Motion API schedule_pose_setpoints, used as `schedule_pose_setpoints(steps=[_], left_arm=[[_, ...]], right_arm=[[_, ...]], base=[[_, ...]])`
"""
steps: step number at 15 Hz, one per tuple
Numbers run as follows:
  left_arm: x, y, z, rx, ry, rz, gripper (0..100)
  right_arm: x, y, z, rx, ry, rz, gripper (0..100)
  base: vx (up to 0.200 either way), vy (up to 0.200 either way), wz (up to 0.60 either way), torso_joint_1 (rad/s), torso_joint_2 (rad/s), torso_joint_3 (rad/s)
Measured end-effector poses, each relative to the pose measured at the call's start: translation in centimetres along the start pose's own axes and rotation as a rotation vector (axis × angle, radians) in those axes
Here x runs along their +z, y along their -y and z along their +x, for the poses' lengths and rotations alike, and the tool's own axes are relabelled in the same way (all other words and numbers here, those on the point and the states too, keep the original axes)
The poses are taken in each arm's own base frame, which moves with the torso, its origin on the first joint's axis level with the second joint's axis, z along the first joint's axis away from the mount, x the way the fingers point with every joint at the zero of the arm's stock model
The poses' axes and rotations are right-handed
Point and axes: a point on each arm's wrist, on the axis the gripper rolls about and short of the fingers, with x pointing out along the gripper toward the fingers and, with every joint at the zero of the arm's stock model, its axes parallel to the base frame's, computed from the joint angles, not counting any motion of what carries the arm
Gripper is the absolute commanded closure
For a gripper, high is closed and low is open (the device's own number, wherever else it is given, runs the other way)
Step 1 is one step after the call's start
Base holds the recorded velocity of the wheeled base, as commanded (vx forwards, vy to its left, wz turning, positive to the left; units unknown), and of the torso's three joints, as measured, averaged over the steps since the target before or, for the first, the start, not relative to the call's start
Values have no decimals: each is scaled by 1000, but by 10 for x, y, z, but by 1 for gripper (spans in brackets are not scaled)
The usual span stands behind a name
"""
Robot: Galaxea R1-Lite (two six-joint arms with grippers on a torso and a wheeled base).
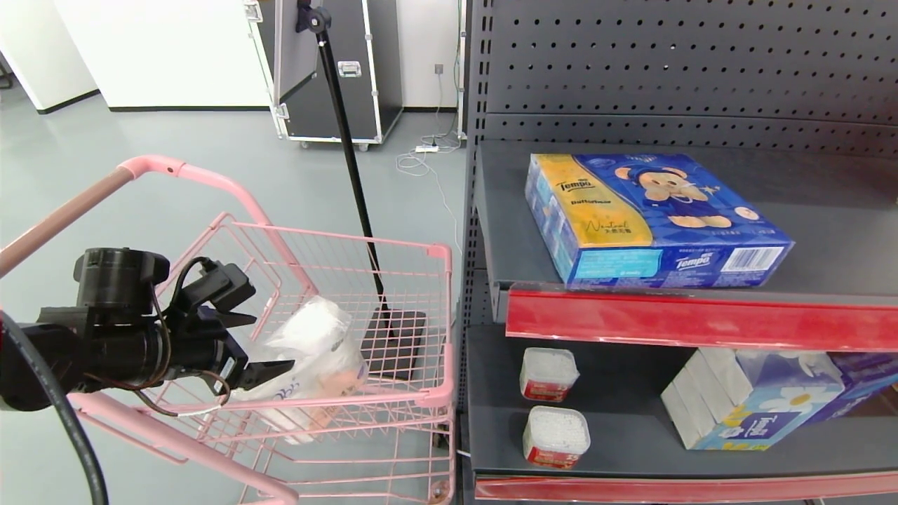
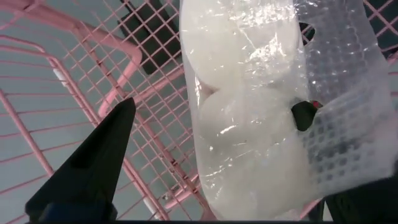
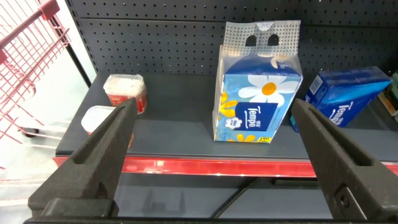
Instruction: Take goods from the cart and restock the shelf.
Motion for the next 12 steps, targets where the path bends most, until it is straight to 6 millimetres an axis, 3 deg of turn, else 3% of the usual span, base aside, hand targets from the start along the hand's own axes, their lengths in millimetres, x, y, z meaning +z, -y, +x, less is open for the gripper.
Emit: schedule_pose_setpoints(steps=[6,12], left_arm=[[6,-4,-1,-12,24,-1,0],[10,3,-15,-75,33,-14,0]], right_arm=[[0,0,0,0,0,0,0],[0,0,0,1,0,0,0]], base=[[0,0,0,0,0,0],[0,0,0,0,0,0]])
